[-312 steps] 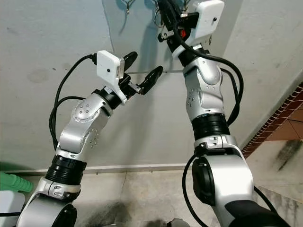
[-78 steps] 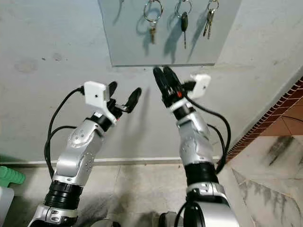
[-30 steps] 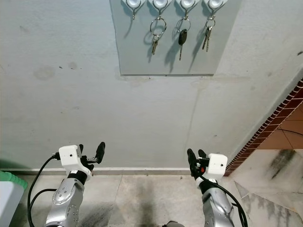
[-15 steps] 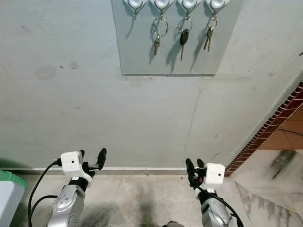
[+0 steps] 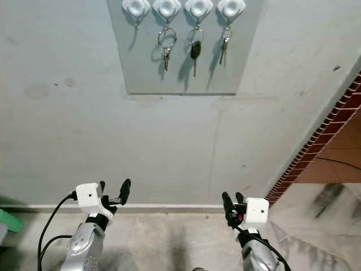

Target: Hang keys on a hook

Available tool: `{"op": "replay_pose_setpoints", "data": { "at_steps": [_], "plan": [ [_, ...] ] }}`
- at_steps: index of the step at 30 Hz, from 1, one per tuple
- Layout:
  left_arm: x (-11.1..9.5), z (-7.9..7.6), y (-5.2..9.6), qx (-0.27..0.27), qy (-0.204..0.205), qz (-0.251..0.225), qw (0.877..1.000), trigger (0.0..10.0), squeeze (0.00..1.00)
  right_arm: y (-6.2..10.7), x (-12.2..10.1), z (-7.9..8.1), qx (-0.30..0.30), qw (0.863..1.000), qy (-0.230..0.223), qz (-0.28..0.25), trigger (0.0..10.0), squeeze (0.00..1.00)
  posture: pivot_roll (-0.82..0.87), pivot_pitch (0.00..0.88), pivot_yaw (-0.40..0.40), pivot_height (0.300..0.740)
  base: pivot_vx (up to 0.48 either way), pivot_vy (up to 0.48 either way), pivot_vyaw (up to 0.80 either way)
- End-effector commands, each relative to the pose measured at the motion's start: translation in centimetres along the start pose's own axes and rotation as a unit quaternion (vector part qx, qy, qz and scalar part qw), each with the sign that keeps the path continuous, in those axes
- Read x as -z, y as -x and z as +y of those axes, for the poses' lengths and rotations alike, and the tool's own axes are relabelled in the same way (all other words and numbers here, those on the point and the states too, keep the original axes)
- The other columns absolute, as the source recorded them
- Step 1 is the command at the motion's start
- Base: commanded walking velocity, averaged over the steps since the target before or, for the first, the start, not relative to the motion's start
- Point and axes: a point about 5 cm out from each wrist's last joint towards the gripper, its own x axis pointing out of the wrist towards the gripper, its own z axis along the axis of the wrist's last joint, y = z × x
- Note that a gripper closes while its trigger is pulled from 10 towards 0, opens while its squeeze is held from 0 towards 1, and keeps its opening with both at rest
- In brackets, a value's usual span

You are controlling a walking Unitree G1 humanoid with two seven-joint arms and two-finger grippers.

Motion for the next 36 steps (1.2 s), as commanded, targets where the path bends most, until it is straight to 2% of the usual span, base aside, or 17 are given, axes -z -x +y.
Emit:
{"op": "replay_pose_setpoints", "data": {
  "at_steps": [1,7,10,13,27,32,36],
  "plan": [
    [-0.1,0.3,0.1,-0.004,0.002,0.0,1.0,10.0,0.0,0.0,-0.1,0.1,0.0,1.0,-0.002,-0.002,10.0,0.0,-0.03,0.077,-0.003,0.721,0.0,-0.435,0.0],
    [0.1,0.2,0.1,-0.017,0.013,0.003,1.0,10.0,0.0,0.2,0.0,0.0,-0.001,1.0,-0.002,0.002,10.0,0.0,-0.03,0.073,-0.007,0.721,0.0,-0.143,0.0],
    [0.0,0.1,0.0,-0.013,0.024,-0.001,1.0,10.0,0.0,0.2,0.0,-0.1,-0.005,1.0,0.012,0.009,10.0,0.0,-0.03,0.069,-0.008,0.721,0.0,0.0,0.0],
    [-0.1,0.0,-0.1,-0.008,0.014,-0.001,1.0,10.0,0.0,0.2,0.1,-0.1,-0.007,1.0,0.025,0.011,10.0,0.0,-0.03,0.064,-0.008,0.721,0.0,0.0,0.0],
    [-0.6,-0.9,-1.0,0.026,0.002,0.002,1.0,10.0,0.0,-0.2,0.1,-0.1,-0.012,0.999,0.037,0.019,10.0,0.0,-0.03,0.068,-0.008,0.721,0.0,0.0,0.8],
    [-1.3,-1.2,-1.4,0.039,-0.006,-0.01,0.999,10.0,0.0,-0.5,-0.2,-0.1,-0.016,0.999,0.044,0.016,10.0,0.0,-0.03,0.061,-0.005,0.721,0.0,0.0,0.8],
    [-2.6,-1.0,-1.8,0.04,-0.012,-0.033,0.999,10.0,0.0,-1.1,-1.5,-0.3,-0.017,0.998,0.052,-0.007,10.0,0.0,-0.02,0.054,0.0,0.721,0.0,0.0,0.8]
  ]
}}
